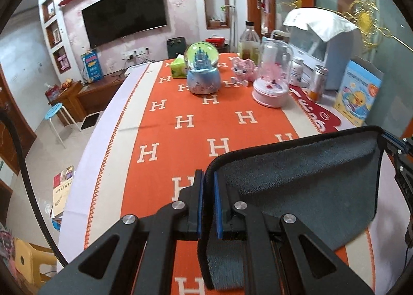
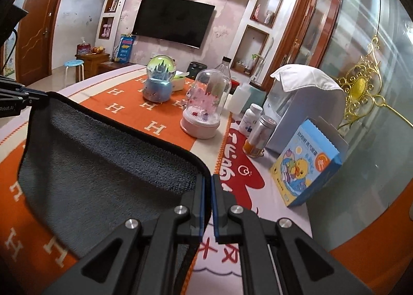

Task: Fold towel

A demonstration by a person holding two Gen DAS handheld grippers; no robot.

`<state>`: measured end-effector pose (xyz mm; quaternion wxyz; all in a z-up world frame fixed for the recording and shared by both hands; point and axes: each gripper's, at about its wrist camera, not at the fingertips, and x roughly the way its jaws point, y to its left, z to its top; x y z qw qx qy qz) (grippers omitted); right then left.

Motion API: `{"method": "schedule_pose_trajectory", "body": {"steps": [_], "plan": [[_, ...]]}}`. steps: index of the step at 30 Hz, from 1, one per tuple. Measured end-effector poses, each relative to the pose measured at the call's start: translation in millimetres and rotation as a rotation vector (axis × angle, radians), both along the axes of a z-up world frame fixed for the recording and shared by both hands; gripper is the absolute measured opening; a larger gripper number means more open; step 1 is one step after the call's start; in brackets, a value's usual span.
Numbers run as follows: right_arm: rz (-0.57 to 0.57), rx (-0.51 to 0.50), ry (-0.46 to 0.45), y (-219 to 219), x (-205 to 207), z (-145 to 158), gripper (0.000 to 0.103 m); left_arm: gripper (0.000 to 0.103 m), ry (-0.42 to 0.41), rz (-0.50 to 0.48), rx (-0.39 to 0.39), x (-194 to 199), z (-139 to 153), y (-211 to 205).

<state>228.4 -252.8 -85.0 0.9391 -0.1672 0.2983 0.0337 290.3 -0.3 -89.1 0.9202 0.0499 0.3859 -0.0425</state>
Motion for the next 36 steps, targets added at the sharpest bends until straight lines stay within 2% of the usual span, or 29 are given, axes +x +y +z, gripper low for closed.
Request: {"method": "schedule_pose_trajectory", "body": {"steps": [10, 15, 18, 19, 22, 29, 31, 33, 36], "plan": [[-0.009, -0.014, 0.048, 3.9, 31.7, -35.7, 0.006, 0.006, 0.089, 0.039, 0.000, 29.0, -45.2, -0.9], [-0.015, 0.015, 0.077, 3.5, 40.7, -49.0, 0.007, 0.008, 0.136, 0.042, 0.011, 38.3, -62.1, -0.7], [-0.028, 0.010, 0.089, 4.5, 43.8, -54.4, 0.014, 0.009, 0.155, 0.046, 0.010, 42.4, -68.7, -0.7], [-0.035, 0.011, 0.095, 4.0, 44.8, -56.3, 0.022, 0.012, 0.158, 0.043, 0.008, 42.3, -69.1, -0.6], [-0.044, 0.019, 0.097, 2.1, 44.0, -58.2, 0.036, 0.020, 0.161, 0.036, 0.016, 41.7, -69.2, -1.0], [-0.063, 0.032, 0.102, 2.9, 33.9, -50.2, 0.047, 0.042, 0.173, 0.040, 0.006, 32.3, -56.8, 1.8], [-0.075, 0.041, 0.111, 4.1, 28.0, -47.2, 0.052, 0.071, 0.167, 0.042, -0.004, 26.0, -50.3, 3.1], [-0.085, 0.058, 0.126, 5.1, 22.4, -45.8, 0.057, 0.080, 0.142, 0.053, 0.000, 16.4, -42.4, 4.7], [-0.096, 0.095, 0.158, 7.4, 10.3, -43.8, 0.063, 0.083, 0.143, 0.057, 0.002, 2.1, -33.1, 6.6]]}}
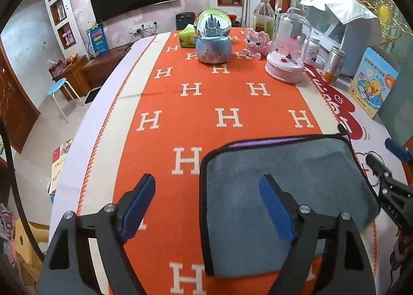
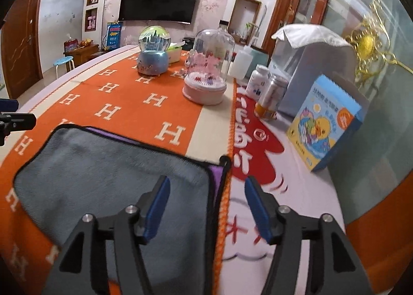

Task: Fold towel

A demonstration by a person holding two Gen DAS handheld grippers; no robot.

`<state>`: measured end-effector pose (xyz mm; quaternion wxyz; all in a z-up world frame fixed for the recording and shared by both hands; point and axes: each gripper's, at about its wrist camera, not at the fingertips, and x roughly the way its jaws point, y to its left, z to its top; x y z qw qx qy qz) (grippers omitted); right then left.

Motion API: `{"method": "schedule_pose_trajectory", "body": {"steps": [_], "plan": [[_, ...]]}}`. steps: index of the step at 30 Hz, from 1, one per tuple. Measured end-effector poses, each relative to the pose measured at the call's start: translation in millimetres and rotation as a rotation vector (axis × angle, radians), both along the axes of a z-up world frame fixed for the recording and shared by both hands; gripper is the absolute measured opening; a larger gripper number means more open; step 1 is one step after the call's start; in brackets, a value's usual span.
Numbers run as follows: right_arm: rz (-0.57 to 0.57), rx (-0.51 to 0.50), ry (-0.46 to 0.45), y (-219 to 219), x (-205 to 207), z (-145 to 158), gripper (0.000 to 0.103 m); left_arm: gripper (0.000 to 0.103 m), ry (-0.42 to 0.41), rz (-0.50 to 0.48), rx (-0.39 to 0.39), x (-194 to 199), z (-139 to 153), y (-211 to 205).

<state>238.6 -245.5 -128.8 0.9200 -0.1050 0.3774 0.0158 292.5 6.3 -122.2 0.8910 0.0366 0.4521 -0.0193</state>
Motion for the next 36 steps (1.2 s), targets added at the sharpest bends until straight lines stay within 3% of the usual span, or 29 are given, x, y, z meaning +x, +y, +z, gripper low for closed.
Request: {"method": "schedule_pose_trajectory", "body": {"steps": [11, 14, 20, 25, 36], "plan": [[-0.031, 0.107, 0.088, 12.2, -68.7, 8.9, 0.083, 0.086, 0.072, 0.006, -0.035, -66.0, 3.9, 6.2], [-0.031, 0.143, 0.122, 16.2, -90.6, 8.6, 0.094, 0.086, 0.084, 0.014, -0.066, -85.0, 4.6, 9.1], [-0.040, 0.210, 0.223, 22.7, -128.8, 0.5, 0.095, 0.086, 0.109, 0.028, -0.090, -124.6, 6.2, 15.2], [-0.061, 0.199, 0.295, 27.2, -150.2, 2.7, 0.095, 0.086, 0.120, 0.024, -0.097, -161.2, 14.1, 20.6], [-0.117, 0.307, 0.332, 18.3, -196.9, 67.1, 0.095, 0.086, 0.148, -0.015, -0.095, -217.2, 57.7, 29.1]]}}
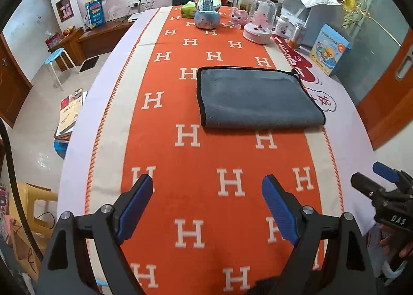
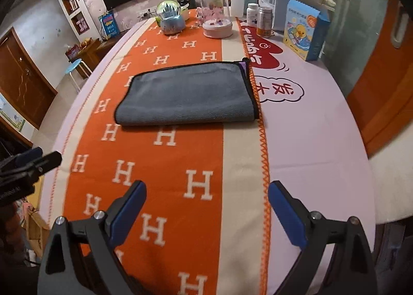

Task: Fold towel

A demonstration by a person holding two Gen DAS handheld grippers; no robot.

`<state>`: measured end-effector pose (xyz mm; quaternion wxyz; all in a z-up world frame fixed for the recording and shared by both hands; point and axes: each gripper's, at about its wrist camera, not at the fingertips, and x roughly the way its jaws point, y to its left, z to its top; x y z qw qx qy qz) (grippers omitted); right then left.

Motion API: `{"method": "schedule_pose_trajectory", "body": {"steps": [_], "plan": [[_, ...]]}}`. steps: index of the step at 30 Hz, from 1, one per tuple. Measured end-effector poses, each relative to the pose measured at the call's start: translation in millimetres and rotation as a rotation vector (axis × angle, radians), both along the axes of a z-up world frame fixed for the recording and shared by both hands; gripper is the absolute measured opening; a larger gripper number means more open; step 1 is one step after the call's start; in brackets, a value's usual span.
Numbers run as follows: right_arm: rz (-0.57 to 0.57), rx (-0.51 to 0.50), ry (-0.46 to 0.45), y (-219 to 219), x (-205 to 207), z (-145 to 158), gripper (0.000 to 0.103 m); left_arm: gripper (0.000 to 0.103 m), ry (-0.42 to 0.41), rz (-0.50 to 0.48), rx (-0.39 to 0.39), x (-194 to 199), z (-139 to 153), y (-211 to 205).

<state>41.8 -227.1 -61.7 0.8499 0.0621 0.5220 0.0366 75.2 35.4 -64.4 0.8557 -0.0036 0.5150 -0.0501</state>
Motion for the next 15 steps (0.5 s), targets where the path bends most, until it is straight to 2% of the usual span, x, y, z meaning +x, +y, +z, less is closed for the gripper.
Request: {"method": "schedule_pose_trajectory", "body": {"steps": [8, 12, 15], "plan": [[-0.014, 0.069, 0.016, 6.5, -34.9, 48.8, 0.096, 0.086, -0.033, 0.010, 0.031, -27.1, 35.1, -1.5], [0.000, 0.079, -0.021, 15.3, -50.8, 67.4, 0.097, 0.087, -0.042, 0.009, 0.017, -37.4, 47.9, -4.6], [-0.007, 0.095, -0.074, 20.5, -62.1, 76.8, 0.103, 0.089, -0.069, 0.015, 0.005, -49.6, 56.6, -8.6]]}}
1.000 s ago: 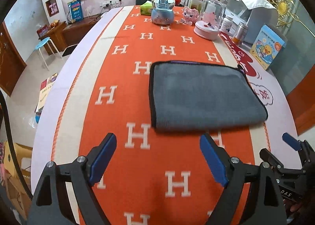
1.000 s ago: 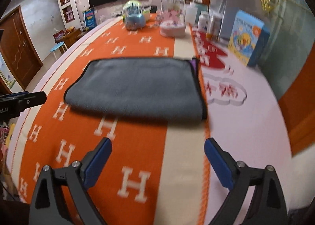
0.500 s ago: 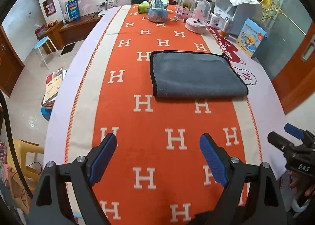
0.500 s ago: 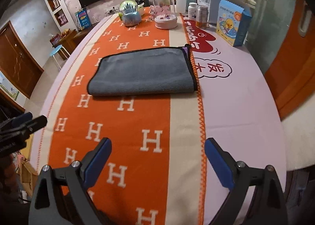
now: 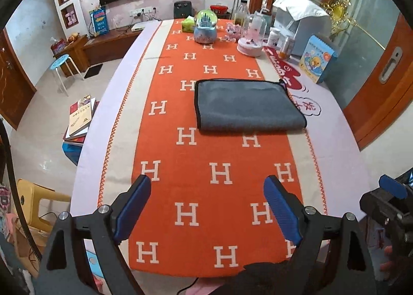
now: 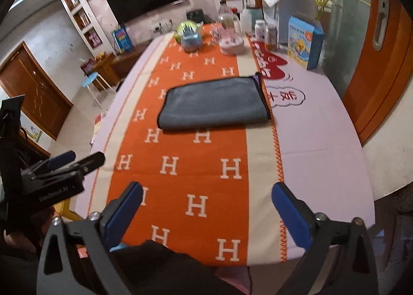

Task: Fold towel

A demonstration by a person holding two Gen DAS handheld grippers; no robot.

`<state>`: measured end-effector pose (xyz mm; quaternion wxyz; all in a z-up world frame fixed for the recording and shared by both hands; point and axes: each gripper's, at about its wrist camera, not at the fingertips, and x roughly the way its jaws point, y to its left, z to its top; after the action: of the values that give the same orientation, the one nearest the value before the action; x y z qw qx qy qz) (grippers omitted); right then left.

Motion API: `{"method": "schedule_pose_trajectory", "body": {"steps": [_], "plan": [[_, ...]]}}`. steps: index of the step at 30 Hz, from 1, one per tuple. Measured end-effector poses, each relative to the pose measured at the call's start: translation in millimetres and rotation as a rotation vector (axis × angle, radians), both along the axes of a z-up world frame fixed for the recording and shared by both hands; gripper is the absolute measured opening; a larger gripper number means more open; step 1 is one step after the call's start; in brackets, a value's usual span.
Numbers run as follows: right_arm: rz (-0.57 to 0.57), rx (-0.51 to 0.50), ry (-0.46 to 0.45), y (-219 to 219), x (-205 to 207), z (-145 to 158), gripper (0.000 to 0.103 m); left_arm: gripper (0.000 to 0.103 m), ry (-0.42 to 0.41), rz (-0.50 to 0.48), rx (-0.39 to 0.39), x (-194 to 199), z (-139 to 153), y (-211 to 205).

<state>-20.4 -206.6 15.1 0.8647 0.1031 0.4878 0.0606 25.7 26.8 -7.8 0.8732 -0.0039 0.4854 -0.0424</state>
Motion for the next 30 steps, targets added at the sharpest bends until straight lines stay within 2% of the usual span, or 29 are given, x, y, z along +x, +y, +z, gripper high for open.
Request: {"method": "schedule_pose_trajectory", "body": {"steps": [5, 7, 13, 20, 30], "plan": [[-0.037, -0.010, 0.014, 2.7, -12.7, -3.5, 0.103, 0.093, -0.037, 0.029, 0.015, -19.0, 5.2, -2.8], [-0.050, -0.014, 0.007, 2.7, -17.6, -3.7, 0.103, 0.102, -0.048, 0.051, 0.023, -25.9, 6.0, -1.2], [-0.045, -0.065, -0.034, 9.7, -28.8, 1.3, 0.103, 0.102, -0.084, 0.087, 0.035, -38.4, 9.8, 2.1], [-0.054, -0.064, -0.024, 9.5, -30.5, -2.5, 0.103, 0.102, -0.092, 0.091, 0.089, -43.9, 9.5, -5.3], [-0.056, -0.062, -0.025, 7.4, -31.6, -2.9, 0.103, 0.102, -0.099, 0.077, 0.123, -47.9, 9.9, -15.6]]}}
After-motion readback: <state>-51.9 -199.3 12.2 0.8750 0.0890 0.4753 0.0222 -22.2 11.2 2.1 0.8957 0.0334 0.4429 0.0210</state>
